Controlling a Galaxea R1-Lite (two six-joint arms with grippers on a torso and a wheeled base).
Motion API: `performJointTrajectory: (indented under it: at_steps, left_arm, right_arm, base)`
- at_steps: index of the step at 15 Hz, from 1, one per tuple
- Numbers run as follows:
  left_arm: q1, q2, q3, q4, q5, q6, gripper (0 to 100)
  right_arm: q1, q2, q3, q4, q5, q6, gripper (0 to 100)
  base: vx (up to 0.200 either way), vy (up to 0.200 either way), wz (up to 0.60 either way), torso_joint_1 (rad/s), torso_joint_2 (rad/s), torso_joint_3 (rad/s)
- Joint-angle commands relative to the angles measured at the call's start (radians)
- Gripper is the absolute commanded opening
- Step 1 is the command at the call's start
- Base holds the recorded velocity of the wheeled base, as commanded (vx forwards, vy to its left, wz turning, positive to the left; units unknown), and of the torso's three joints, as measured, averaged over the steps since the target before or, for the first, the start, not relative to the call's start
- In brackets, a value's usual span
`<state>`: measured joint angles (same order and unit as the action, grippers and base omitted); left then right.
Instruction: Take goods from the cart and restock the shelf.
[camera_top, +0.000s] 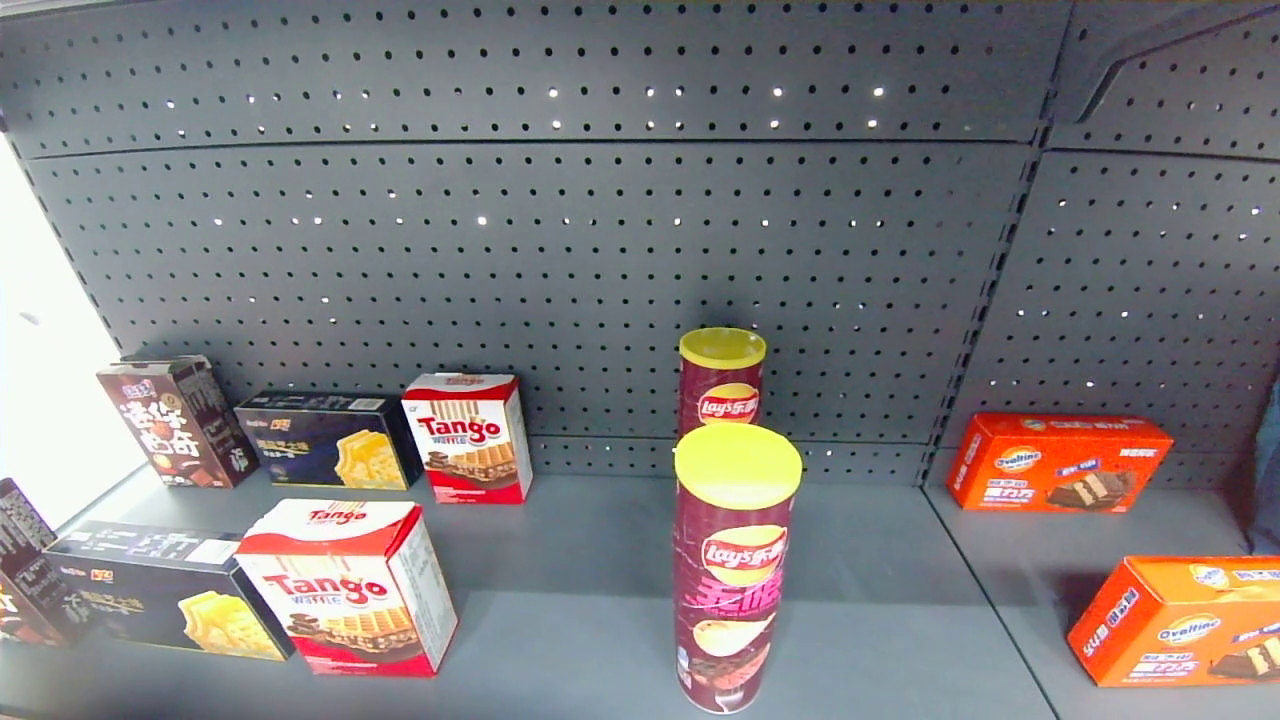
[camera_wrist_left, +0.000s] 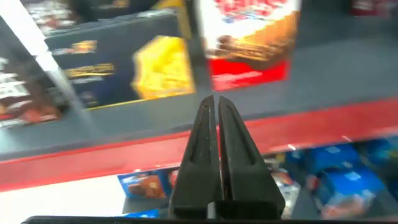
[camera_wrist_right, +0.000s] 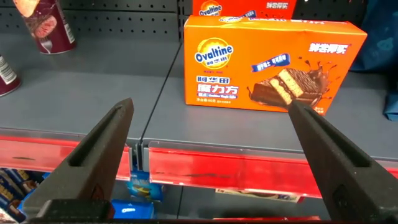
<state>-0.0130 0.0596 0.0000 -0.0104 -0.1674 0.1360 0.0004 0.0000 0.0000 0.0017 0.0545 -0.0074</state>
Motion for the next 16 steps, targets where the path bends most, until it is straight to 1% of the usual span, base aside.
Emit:
performJointTrajectory:
  at_steps: [1, 2, 4, 5, 9, 10, 12, 13, 16]
  left_arm:
    - [0.015, -0.060, 0.000, 0.009, -0.012, -0.001, 0]
    - [0.015, -0.060, 0.000, 0.010, -0.012, -0.009, 0]
    - [0.016, -0.060, 0.000, 0.010, -0.012, -0.006, 0]
    - [0.016, -0.060, 0.000, 0.012, -0.010, -0.026, 0]
    - [0.015, -0.060, 0.000, 0.012, -0.012, -0.026, 0]
    - [0.015, -0.060, 0.000, 0.012, -0.010, -0.026, 100]
    - [0.015, -0.060, 0.000, 0.012, 0.000, -0.035, 100]
    - [0.016, -0.060, 0.000, 0.012, 0.026, -0.078, 100]
    - [0.015, -0.060, 0.000, 0.012, 0.029, -0.079, 100]
  right_arm:
    - [0.001, 0.000, 0.000, 0.000, 0.001, 0.000, 100]
    - [0.000, 0.000, 0.000, 0.000, 0.001, 0.000, 100]
    - [0.000, 0.000, 0.000, 0.000, 0.001, 0.000, 100]
    - [0.001, 0.000, 0.000, 0.000, 0.001, 0.000, 100]
    - [0.000, 0.000, 0.000, 0.000, 0.001, 0.000, 100]
    - [0.000, 0.000, 0.000, 0.000, 0.001, 0.000, 100]
    - [0.000, 0.000, 0.000, 0.000, 0.001, 0.000, 100]
    - [0.000, 0.000, 0.000, 0.000, 0.001, 0.000, 100]
    - [0.000, 0.000, 0.000, 0.000, 0.001, 0.000, 100]
  base:
    - [0.000, 0.000, 0.00, 0.000, 0.00, 0.000]
    - [0.000, 0.000, 0.00, 0.000, 0.00, 0.000]
    - [0.000, 0.000, 0.00, 0.000, 0.00, 0.000]
    - [0.000, 0.000, 0.00, 0.000, 0.00, 0.000]
    - [0.000, 0.000, 0.00, 0.000, 0.00, 0.000]
    - [0.000, 0.000, 0.00, 0.000, 0.00, 0.000]
    - [0.000, 0.000, 0.00, 0.000, 0.00, 0.000]
    - [0.000, 0.000, 0.00, 0.000, 0.00, 0.000]
    - [0.000, 0.000, 0.00, 0.000, 0.00, 0.000]
